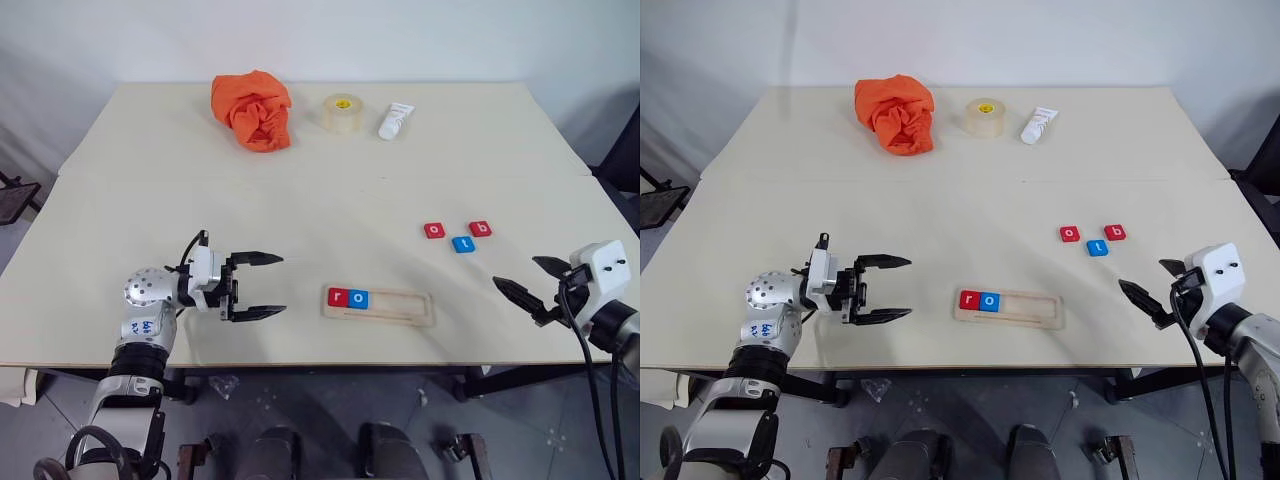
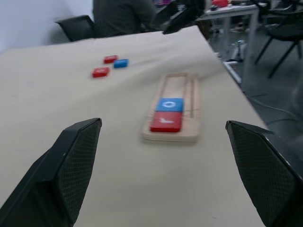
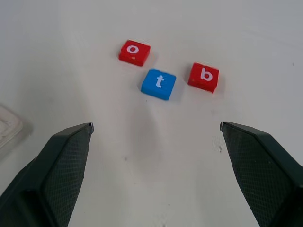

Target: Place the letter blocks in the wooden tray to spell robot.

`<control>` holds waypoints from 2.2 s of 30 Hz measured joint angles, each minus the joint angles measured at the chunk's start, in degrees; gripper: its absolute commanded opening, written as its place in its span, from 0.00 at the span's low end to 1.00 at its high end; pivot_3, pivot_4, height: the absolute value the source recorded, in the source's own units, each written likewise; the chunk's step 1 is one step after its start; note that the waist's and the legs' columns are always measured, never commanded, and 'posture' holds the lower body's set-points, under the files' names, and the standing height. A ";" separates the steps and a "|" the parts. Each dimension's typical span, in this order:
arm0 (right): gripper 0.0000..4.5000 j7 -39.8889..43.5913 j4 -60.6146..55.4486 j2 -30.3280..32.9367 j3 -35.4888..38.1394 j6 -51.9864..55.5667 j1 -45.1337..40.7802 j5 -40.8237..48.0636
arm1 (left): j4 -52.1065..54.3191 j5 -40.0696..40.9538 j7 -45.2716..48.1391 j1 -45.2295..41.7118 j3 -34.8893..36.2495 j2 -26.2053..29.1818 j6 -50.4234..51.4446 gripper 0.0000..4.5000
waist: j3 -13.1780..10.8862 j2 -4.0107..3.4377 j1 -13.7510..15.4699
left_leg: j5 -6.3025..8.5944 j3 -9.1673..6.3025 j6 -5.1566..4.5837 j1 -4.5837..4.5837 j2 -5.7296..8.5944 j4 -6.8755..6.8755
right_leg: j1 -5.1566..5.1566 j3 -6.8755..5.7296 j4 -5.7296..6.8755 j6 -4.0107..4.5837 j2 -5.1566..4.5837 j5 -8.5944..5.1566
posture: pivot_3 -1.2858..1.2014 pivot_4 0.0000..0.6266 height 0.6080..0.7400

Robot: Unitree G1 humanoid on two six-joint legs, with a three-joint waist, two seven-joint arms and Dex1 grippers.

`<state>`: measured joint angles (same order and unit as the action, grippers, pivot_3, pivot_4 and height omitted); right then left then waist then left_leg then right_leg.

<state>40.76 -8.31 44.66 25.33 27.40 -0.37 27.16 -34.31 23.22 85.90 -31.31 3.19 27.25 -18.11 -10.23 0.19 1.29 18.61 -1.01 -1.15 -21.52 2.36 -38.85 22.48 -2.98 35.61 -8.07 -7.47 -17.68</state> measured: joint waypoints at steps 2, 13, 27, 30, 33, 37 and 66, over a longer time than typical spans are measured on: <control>1.00 -0.33 -0.48 -0.10 0.00 0.20 -0.06 0.11 | 0.00 0.04 0.07 0.02 -0.05 0.25 0.79 0.99 | 0.00 0.00 0.01 | 0.02 0.00 -0.03 0.00 0.01 0.00 | 0.00 0.01 0.00 0.00 -0.01 0.00 | 0.52 0.24 1.00; 1.00 -1.29 -0.55 -0.25 -0.04 2.61 -2.01 1.20 | 5.13 1.99 0.03 1.23 0.12 0.66 3.55 0.99 | 0.00 0.00 0.01 | 0.04 -0.01 -0.06 0.00 0.00 -0.01 | -0.01 0.04 -0.03 0.00 -0.04 0.00 | 0.52 0.24 1.00; 1.00 -3.89 27.34 -0.13 -10.46 7.21 -30.46 -5.82 | 23.72 4.19 -6.38 9.64 0.69 0.85 12.57 0.99 | -0.01 -0.03 -1.44 | 0.07 0.00 0.00 -0.01 -0.08 0.07 | 0.04 0.13 -0.09 0.02 -0.14 0.00 | 0.52 0.24 1.00; 1.00 -4.19 39.38 -2.72 -13.22 1.92 -38.13 -9.40 | 25.35 4.13 -8.63 11.22 0.78 0.46 12.64 0.99 | -0.01 -0.03 -1.54 | 0.07 0.03 0.01 -0.01 -0.08 0.15 | 0.06 0.10 -0.09 0.02 -0.07 0.00 | 0.52 0.24 1.00; 1.00 -4.72 50.76 -5.20 -15.15 -3.46 -44.26 -12.52 | 27.73 4.14 -10.88 12.60 0.31 -0.63 13.08 0.99 | -0.02 -0.03 -1.58 | 0.07 0.04 0.00 -0.02 -0.06 0.19 | 0.06 0.08 -0.06 0.01 -0.05 0.00 | 0.52 0.24 1.00; 1.00 -5.43 59.63 -6.74 -16.46 -8.60 -48.82 -15.39 | 30.45 4.16 -12.40 14.63 0.24 -0.72 13.70 0.99 | -0.02 -0.04 -1.58 | 0.07 0.02 0.00 -0.03 -0.04 0.30 | 0.06 0.02 -0.08 0.01 -0.05 0.00 | 0.52 0.24 1.00; 0.32 -9.56 72.64 -8.89 -18.08 -12.52 -56.19 -21.85 | 30.54 4.26 -12.37 16.93 0.30 0.96 12.83 1.00 | -0.01 -0.07 -1.61 | 0.07 0.01 0.01 -0.03 -0.05 0.35 | 0.05 -0.02 -0.10 0.01 -0.02 0.00 | 0.52 0.24 1.00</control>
<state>31.20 64.33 35.77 7.24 14.88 -56.56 5.30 -3.78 27.48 73.53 -14.38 3.49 28.21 -5.28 -10.23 0.12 -0.32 18.68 -1.00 -1.14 -21.54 2.31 -38.50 22.53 -3.01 35.52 -8.06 -7.49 -17.67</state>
